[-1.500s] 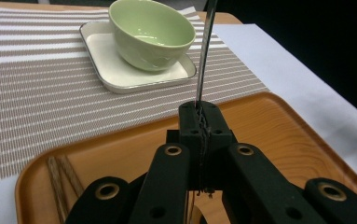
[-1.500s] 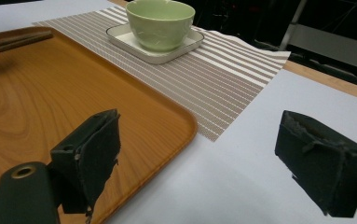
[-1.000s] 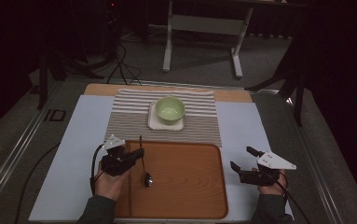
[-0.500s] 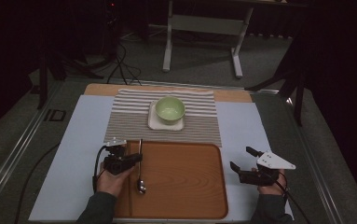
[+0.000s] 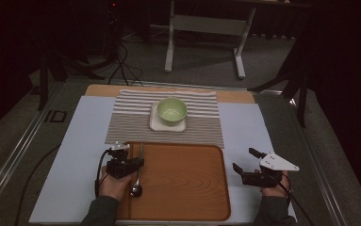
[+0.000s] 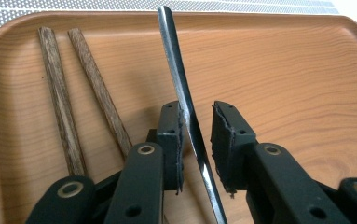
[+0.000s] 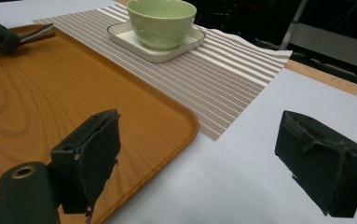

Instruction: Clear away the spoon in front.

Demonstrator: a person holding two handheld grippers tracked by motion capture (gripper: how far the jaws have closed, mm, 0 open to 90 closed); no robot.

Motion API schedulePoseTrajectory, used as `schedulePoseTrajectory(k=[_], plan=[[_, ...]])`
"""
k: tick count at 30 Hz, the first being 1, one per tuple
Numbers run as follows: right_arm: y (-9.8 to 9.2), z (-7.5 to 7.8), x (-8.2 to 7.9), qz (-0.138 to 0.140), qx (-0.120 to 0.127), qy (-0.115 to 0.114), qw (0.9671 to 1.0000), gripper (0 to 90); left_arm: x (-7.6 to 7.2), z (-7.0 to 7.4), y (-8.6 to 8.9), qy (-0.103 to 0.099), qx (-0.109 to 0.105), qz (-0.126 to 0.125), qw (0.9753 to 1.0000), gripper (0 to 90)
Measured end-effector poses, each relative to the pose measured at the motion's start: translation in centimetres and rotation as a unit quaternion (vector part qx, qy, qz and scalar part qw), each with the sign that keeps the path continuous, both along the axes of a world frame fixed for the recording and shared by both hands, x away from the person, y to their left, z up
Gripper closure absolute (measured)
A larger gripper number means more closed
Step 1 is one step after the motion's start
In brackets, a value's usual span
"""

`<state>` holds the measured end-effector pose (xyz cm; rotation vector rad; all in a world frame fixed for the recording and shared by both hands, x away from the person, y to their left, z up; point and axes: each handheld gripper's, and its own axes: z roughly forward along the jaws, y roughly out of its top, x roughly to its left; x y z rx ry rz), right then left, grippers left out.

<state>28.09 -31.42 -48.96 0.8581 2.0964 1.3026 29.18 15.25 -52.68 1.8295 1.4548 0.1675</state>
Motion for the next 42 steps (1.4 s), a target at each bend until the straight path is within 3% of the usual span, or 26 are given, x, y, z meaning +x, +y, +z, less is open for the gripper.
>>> schedulePoseTrajectory(k=[3,11,18,21,26,30,37,42], plan=[[0.0,0.0,0.0,0.0,0.001,0.0,1.0,13.5,-0.2,-0.1,-0.2,-0.001,0.003,0.005,1.0,75.9],[0.0,0.0,0.0,-0.001,0.002,0.0,1.0,13.5,-0.3,-0.3,-0.6,0.003,-0.015,0.011,0.9998,86.4],[0.0,0.0,0.0,0.0,-0.001,0.0,1.0,13.5,-0.4,-0.1,-1.3,0.0,-0.04,0.02,0.999,87.7],[0.0,0.0,0.0,0.0,0.0,0.0,1.0,13.5,-0.5,-0.5,-1.9,0.008,-0.066,0.022,0.9976,87.7],[0.0,0.0,0.0,0.0,0.001,0.0,1.0,13.5,-0.7,-0.9,-2.3,0.013,-0.058,0.032,0.9977,81.9],[0.0,0.0,0.0,0.0,-0.001,0.001,1.0,13.5,-1.0,-0.5,-2.4,0.004,-0.031,0.047,0.9984,73.3],[0.0,0.0,0.0,0.0,0.0,0.0,1.0,13.5,-1.3,-0.2,-2.3,-0.01,0.012,0.066,0.9977,69.7],[0.0,0.0,0.0,0.001,-0.001,0.0,1.0,13.5,-1.4,0.0,-2.3,-0.017,0.009,0.059,0.9981,68.4]])
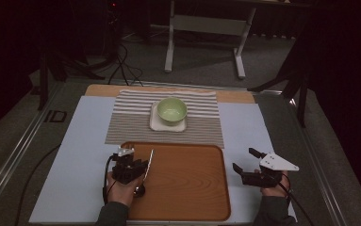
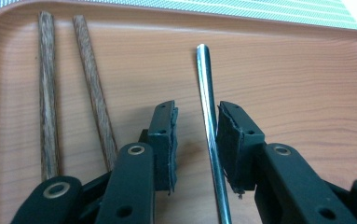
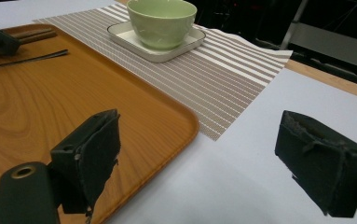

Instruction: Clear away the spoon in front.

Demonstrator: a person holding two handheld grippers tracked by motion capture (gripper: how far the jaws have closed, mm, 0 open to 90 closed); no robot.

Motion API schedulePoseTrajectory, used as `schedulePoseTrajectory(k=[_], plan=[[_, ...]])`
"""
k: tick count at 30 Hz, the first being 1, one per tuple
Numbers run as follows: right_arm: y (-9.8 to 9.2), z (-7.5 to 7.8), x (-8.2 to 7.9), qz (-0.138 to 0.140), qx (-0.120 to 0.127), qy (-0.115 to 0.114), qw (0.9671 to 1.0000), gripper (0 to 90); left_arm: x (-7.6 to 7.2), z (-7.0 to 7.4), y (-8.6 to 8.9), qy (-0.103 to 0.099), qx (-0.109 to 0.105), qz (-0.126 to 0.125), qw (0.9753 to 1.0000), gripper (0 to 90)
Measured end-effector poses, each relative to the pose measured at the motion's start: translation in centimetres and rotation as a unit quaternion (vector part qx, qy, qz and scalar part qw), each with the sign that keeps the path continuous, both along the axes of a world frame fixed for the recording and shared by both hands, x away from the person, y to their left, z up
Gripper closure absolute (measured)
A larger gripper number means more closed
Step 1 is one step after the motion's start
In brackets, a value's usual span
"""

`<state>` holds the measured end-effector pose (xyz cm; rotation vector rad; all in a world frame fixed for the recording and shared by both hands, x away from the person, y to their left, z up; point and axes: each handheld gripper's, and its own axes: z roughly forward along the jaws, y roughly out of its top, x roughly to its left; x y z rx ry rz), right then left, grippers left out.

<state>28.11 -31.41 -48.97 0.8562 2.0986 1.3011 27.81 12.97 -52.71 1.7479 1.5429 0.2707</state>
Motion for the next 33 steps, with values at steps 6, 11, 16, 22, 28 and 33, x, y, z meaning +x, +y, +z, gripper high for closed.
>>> schedulePoseTrajectory(k=[6,11,16,22,28,33], plan=[[0.0,0.0,0.0,0.0,-0.001,0.0,1.0,13.5,0.0,0.6,0.1,-0.015,-0.013,-0.02,0.9996,67.5],[0.1,0.0,0.0,0.0,-0.001,0.0,1.0,13.5,0.0,1.7,0.6,-0.034,-0.026,-0.026,0.9988,63.5],[0.0,0.0,0.0,0.001,-0.001,0.0,1.0,13.5,0.3,2.3,0.9,-0.045,-0.028,-0.025,0.9983,61.8],[0.0,0.0,0.0,0.001,-0.001,0.0,1.0,13.5,1.0,3.3,1.1,-0.058,-0.025,-0.019,0.9978,60.4],[0.0,0.0,0.0,0.0,0.0,-0.001,1.0,13.5,1.8,4.1,1.6,-0.068,-0.021,-0.008,0.9974,58.1],[0.0,0.0,0.0,-0.001,-0.001,-0.001,1.0,13.5,2.4,4.9,1.9,-0.08,-0.013,-0.009,0.9966,58.1]])
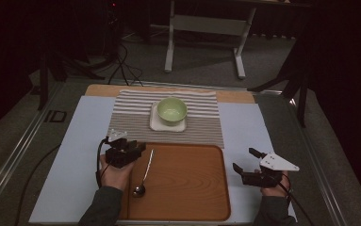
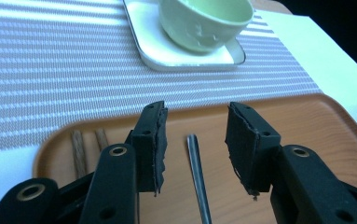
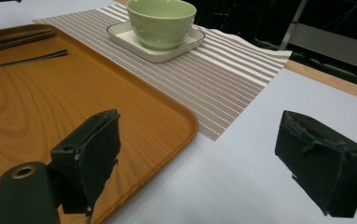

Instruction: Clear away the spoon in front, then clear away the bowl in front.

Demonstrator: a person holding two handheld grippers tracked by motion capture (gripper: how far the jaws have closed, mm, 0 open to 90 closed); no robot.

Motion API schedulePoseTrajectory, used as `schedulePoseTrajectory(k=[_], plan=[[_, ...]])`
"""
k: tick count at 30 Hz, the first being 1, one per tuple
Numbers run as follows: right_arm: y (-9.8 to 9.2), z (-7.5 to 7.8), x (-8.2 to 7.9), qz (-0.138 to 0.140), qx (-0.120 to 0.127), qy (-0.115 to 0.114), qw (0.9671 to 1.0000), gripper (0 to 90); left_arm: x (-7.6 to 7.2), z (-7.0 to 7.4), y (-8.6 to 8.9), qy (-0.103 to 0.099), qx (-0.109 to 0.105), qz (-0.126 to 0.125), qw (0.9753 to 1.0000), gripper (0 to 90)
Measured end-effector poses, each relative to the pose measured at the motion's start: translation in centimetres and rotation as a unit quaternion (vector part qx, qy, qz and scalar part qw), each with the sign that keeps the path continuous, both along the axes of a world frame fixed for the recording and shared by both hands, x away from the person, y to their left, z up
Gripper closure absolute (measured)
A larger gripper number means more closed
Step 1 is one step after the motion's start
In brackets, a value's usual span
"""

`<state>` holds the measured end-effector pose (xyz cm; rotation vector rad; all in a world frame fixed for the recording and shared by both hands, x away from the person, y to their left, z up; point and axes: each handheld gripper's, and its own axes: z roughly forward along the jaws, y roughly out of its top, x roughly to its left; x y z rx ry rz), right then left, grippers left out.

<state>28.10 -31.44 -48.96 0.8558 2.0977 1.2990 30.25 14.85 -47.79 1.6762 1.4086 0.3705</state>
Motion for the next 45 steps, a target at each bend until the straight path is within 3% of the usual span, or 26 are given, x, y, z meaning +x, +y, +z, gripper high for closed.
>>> schedulePoseTrajectory(k=[13,25,35,45], plan=[[0.0,0.0,0.0,-0.002,-0.001,0.002,1.0,13.5,1.7,2.0,0.7,-0.033,0.015,-0.001,0.9993,57.6],[-0.1,-0.1,0.0,-0.002,0.0,0.002,1.0,13.5,4.6,3.7,0.5,-0.056,0.022,-0.015,0.9981,55.8],[-0.2,-0.1,0.0,-0.003,0.001,0.002,1.0,13.5,7.2,4.0,-0.3,-0.063,0.034,-0.025,0.9971,55.1],[-0.2,0.0,0.0,-0.003,0.001,0.002,1.0,13.5,10.1,3.2,-1.8,-0.055,0.043,-0.03,0.9971,55.1]])
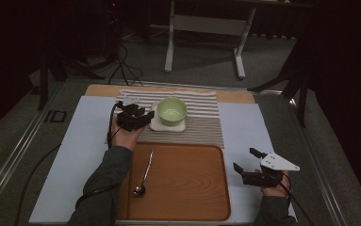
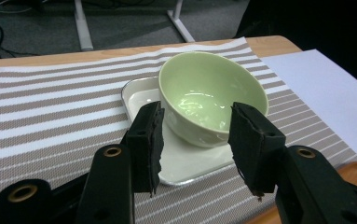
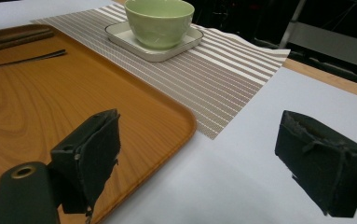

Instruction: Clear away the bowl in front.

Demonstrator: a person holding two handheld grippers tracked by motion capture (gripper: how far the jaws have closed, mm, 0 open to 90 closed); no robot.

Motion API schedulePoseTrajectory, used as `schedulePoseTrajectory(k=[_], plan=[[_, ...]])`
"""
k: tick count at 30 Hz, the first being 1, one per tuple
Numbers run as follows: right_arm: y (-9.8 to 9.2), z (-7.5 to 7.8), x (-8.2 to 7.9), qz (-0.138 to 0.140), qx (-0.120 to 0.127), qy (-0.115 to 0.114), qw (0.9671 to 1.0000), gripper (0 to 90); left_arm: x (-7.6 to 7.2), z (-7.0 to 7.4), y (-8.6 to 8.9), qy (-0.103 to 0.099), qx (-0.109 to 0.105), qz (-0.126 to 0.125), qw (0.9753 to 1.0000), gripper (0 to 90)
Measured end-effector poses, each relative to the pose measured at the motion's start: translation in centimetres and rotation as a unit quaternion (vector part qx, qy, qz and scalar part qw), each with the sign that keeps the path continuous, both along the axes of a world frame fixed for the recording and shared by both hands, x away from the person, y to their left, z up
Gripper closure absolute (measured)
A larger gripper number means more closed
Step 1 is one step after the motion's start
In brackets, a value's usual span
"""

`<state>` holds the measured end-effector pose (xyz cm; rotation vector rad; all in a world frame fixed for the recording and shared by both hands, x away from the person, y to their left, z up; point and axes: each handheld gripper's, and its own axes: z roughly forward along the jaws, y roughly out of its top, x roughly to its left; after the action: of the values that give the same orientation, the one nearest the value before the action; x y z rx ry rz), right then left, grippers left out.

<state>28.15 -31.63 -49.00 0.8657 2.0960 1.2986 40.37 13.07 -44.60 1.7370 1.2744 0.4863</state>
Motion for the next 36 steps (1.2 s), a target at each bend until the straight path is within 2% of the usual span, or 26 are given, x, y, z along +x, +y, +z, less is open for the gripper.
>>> schedulePoseTrajectory(k=[5,7,11,14,16,23,30,33,36], plan=[[0.0,0.0,0.0,0.001,0.001,0.0,1.0,13.5,0.8,-0.2,-0.5,0.002,0.004,0.0,1.0,54.2],[0.0,0.0,0.0,0.0,0.002,0.0,1.0,13.5,1.4,-0.4,-0.6,0.003,0.0,0.003,1.0,53.2],[0.2,0.0,0.0,0.003,0.0,0.001,1.0,13.5,2.9,-1.5,-1.3,0.018,-0.001,0.009,0.9998,52.4],[0.2,0.0,0.0,0.002,0.001,0.0,1.0,13.4,3.2,-1.7,-1.5,0.019,0.003,0.011,0.9998,52.3],[0.0,0.0,0.0,0.001,0.004,0.0,1.0,13.5,3.7,-2.0,-1.8,0.013,0.007,0.021,0.9997,51.7],[-0.1,0.0,0.0,0.001,0.005,0.0,1.0,13.4,4.7,-2.2,-2.0,0.025,0.008,0.03,0.9992,50.6],[-0.1,0.0,0.1,0.002,0.007,0.0,1.0,13.5,6.1,-3.4,-2.5,0.051,0.013,0.039,0.9979,50.8],[-0.2,0.0,0.2,0.002,0.01,-0.001,1.0,13.5,6.8,-4.3,-2.7,0.073,0.006,0.047,0.9962,52.3],[-0.2,0.0,0.2,0.0,0.011,-0.001,0.9999,13.5,7.3,-4.7,-3.2,0.084,0.012,0.044,0.9954,55.2]])
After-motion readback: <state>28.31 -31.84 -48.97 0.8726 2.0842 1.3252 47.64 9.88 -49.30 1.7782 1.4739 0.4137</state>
